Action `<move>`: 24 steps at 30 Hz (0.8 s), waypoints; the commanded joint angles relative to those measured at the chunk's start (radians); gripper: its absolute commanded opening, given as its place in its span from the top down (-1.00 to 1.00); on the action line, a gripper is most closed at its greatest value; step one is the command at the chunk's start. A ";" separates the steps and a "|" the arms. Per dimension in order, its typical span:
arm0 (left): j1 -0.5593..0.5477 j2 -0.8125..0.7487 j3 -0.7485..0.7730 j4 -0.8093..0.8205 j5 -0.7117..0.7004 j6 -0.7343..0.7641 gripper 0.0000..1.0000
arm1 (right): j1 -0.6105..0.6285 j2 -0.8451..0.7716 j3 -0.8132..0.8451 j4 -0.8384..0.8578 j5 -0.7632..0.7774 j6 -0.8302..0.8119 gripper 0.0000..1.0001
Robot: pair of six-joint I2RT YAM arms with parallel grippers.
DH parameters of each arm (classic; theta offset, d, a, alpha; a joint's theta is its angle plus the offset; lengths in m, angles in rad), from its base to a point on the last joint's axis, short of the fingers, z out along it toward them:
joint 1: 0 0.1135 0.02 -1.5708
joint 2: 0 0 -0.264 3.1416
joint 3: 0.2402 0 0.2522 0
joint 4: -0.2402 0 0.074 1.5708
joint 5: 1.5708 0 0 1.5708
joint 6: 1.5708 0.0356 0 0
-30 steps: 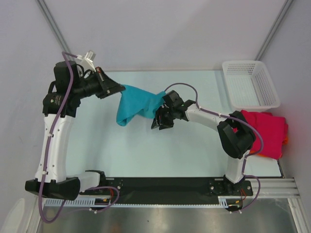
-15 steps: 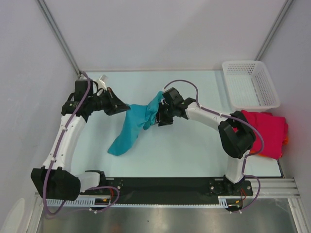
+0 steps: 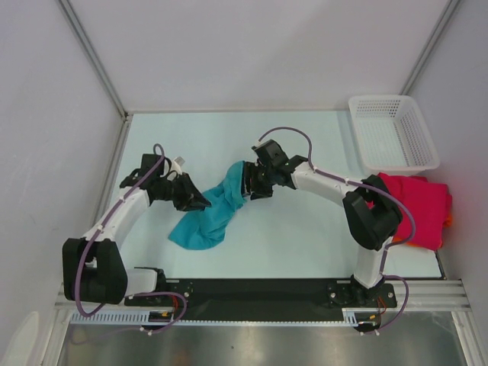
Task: Fold and stack the t-shirts
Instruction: Flatten out the tshirt
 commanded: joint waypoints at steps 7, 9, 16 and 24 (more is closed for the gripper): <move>-0.004 0.061 0.047 0.067 -0.002 0.023 0.27 | 0.015 -0.093 0.010 -0.024 0.063 -0.015 -0.14; -0.006 0.075 0.052 0.069 -0.009 0.029 0.27 | 0.015 -0.102 0.008 -0.040 0.071 -0.017 -0.14; -0.009 0.185 0.108 0.129 0.016 0.004 0.26 | 0.018 -0.171 0.011 -0.100 0.142 -0.043 -0.14; -0.060 0.415 0.222 0.178 0.073 -0.006 0.26 | -0.027 -0.255 0.056 -0.199 0.241 -0.078 -0.15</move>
